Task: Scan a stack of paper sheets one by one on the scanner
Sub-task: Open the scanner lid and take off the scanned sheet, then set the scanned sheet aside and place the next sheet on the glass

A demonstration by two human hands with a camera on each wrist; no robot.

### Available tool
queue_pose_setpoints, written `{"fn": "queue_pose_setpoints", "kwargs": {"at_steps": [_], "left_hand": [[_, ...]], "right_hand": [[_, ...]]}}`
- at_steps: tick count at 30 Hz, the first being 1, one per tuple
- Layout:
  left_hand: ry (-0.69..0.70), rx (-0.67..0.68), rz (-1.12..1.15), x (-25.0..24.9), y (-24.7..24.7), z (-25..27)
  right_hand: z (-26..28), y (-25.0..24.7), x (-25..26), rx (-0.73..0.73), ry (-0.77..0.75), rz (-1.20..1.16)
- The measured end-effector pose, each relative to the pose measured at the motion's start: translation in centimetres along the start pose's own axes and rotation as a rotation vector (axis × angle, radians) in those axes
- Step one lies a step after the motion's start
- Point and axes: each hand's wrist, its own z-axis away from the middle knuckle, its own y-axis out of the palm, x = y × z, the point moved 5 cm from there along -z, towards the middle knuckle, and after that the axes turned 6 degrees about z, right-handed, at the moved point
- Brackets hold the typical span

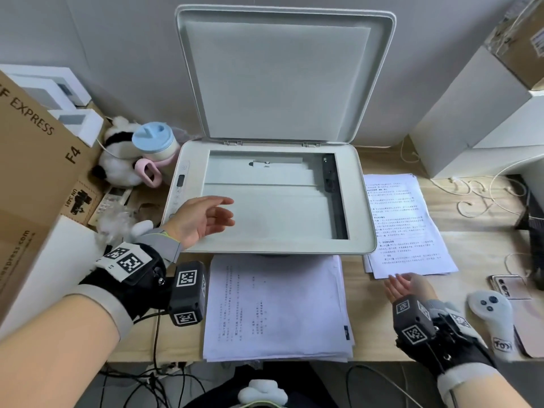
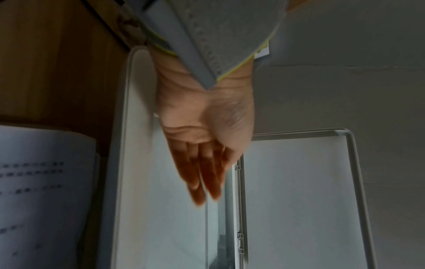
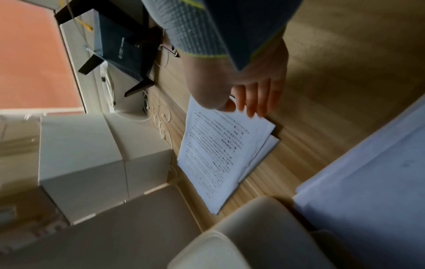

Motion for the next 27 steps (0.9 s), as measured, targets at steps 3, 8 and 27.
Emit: {"fn": "queue_pose_setpoints", "kwargs": {"at_steps": [3, 8, 27], "left_hand": [[-0.145, 0.157, -0.139, 1.7, 0.3, 1.8], [-0.353, 0.287, -0.337, 5.4, -0.6, 3.8], [-0.371, -0.349, -0.460, 14.7, -9.1, 2.8]], "right_hand": [[2.1, 2.2, -1.8, 0.140, -0.027, 0.137], [4.2, 4.6, -4.4, 0.221, -0.020, 0.444], [5.0, 7.6, -7.1, 0.218, -0.204, 0.825]]}}
